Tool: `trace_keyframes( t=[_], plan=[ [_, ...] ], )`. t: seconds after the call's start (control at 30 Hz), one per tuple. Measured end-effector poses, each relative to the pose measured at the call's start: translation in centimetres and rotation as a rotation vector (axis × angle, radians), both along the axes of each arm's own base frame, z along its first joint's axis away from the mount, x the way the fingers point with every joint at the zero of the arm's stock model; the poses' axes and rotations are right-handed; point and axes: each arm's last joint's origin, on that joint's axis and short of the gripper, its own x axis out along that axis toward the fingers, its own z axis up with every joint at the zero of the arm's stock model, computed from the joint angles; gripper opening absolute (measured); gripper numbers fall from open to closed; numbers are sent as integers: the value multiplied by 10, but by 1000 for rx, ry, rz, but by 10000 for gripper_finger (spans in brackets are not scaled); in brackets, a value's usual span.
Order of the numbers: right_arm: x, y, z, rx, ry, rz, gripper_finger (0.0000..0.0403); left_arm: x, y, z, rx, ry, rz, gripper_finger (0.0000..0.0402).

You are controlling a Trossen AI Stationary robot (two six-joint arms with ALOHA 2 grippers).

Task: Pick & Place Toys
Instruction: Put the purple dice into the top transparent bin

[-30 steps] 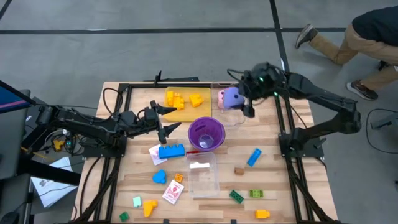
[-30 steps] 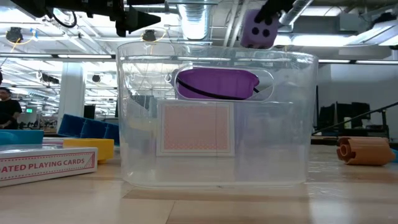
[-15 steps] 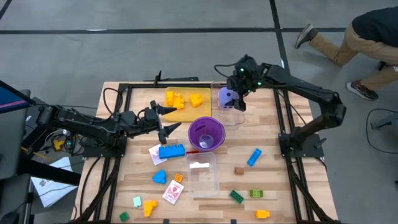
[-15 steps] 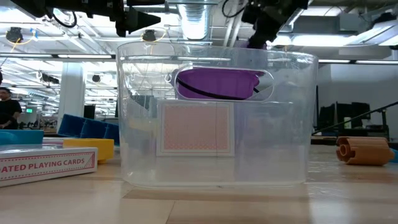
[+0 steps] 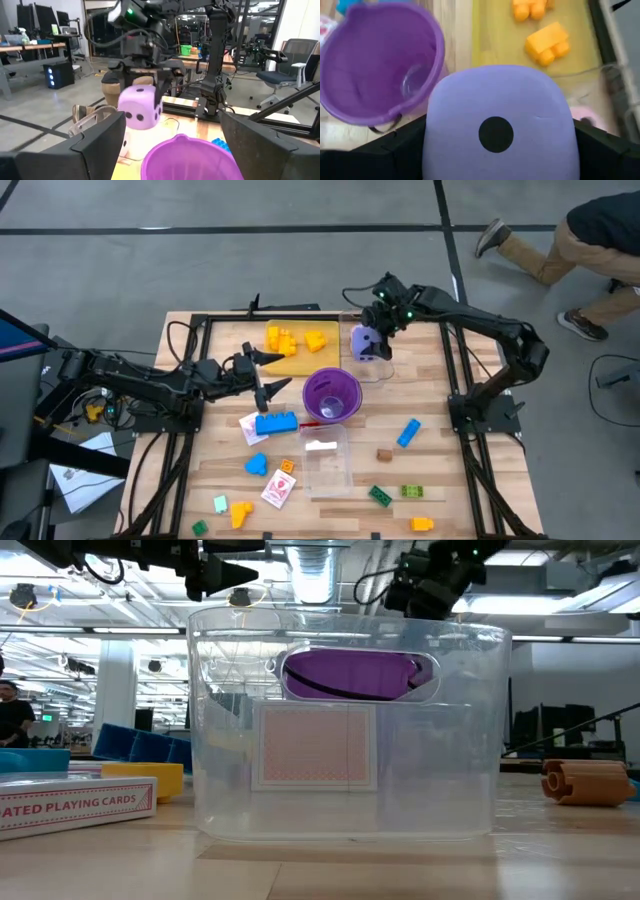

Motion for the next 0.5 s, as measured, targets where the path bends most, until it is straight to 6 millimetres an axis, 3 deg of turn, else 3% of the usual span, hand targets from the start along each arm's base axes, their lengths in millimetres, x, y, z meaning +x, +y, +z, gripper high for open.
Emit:
trace_keyframes(
  t=[0.5],
  plan=[
    [-16,8,-69,-24,-79,-39,357,0,0,-1,-6,13,-1,323]
  ],
)
